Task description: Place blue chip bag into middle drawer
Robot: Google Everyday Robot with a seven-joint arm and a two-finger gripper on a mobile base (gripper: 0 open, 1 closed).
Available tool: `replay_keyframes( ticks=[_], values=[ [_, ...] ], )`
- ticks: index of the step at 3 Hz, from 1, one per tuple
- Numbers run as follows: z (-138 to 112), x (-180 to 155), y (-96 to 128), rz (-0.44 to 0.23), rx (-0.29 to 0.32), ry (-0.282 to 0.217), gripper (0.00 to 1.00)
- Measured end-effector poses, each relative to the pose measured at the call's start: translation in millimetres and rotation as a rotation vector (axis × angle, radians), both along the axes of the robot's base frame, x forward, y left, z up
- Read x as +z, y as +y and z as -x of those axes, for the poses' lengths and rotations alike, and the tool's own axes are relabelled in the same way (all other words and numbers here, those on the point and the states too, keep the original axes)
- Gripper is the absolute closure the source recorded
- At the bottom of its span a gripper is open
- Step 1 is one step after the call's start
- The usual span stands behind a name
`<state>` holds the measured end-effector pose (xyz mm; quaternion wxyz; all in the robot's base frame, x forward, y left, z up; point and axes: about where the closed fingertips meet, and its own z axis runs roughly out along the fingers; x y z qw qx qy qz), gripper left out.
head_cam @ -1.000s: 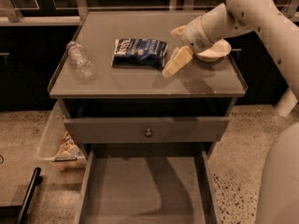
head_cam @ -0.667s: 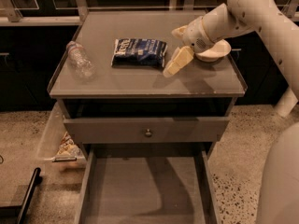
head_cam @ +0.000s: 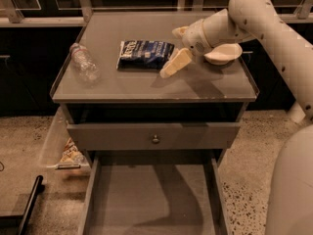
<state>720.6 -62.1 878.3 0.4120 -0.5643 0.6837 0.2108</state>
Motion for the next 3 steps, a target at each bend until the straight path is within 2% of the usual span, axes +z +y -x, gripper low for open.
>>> replay_keyframes(
  ticks=[1,2,3],
  values=[
    [-14.1,4.8,26.1,-0.056,0.029,-0.027,0.0],
    [-21.8,4.6,48.1,-0.084,0.057,-0.029,0.0],
    [-30.2,-2.6,57.6,-0.066,0.056,-0.019,0.0]
  ],
)
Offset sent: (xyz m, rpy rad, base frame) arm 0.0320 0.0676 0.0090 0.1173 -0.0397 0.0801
